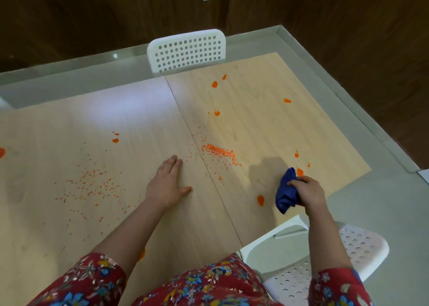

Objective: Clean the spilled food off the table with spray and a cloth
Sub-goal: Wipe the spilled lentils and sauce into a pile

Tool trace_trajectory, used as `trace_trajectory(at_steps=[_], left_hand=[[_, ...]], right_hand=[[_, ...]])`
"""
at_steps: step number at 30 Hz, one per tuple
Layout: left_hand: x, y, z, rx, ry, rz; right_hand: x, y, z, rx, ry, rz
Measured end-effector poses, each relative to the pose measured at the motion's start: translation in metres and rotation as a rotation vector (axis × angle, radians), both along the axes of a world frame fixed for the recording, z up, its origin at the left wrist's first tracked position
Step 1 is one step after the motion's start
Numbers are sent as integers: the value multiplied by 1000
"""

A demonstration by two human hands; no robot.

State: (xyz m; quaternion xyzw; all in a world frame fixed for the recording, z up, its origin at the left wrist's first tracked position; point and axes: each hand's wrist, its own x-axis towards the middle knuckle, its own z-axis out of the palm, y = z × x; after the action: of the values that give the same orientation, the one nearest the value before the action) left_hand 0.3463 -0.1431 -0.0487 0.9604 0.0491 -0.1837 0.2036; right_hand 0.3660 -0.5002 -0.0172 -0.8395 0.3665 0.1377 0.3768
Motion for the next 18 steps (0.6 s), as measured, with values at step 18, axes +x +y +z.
trace_trajectory(at_steps=[18], left_hand=[[0,2,0,14,13,-27]], right_hand=[[51,91,10,269,49,277]])
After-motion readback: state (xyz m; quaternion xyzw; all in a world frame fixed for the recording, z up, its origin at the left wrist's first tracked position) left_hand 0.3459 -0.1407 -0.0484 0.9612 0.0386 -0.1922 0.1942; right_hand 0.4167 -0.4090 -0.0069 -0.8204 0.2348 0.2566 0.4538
